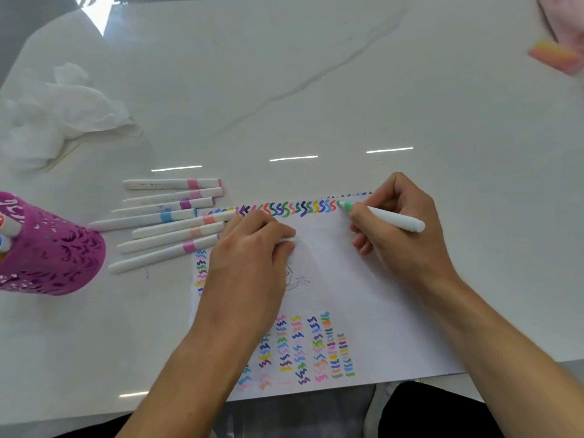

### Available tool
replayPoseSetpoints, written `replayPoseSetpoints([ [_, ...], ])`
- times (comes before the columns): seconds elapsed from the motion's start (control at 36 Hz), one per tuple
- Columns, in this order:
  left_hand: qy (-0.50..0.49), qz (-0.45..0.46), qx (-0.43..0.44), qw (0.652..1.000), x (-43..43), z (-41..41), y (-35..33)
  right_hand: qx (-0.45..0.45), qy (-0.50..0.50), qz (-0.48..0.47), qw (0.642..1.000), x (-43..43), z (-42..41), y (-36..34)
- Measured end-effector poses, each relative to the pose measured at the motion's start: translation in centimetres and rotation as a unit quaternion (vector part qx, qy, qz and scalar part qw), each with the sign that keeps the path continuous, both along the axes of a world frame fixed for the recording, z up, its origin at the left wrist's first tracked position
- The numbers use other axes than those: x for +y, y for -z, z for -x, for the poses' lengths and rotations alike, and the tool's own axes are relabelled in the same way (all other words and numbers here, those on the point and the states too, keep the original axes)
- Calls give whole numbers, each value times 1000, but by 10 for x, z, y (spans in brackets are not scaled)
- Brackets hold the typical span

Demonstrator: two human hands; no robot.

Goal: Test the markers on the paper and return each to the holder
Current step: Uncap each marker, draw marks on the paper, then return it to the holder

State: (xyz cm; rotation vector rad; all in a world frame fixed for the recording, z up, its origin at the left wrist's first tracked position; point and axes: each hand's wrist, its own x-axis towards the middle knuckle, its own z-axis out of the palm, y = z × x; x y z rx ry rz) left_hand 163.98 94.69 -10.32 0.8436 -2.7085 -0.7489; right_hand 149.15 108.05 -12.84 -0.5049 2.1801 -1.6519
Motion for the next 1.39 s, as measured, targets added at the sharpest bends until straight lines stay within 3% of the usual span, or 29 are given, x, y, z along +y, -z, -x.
replayPoseSetpoints([
  [0.28,-6,3,-4,1000,1,2,-1,8,23,-12,1000,-1,-1,-1],
  [0.5,-10,4,-8,1000,1,2,-1,-4,-19,-20,1000,2,1,0],
  [0.69,-5,8,-8,1000,0,2,-2,-33,7,76,997,6,4,-9],
  [0.94,-26,19,54,998,2,-2,-10,-3,-25,97,995,-1,-8,-27],
  [1.03,-63,-46,89,993,1,-5,-13,-22,-39,113,993,-5,-16,-33],
  [1.17,-90,-245,137,956,-3,-8,-15,-44,-65,147,986,-9,-30,-42],
  [1.39,-99,-345,161,919,-10,-17,-18,-27,-73,136,988,-17,-44,-44],
])
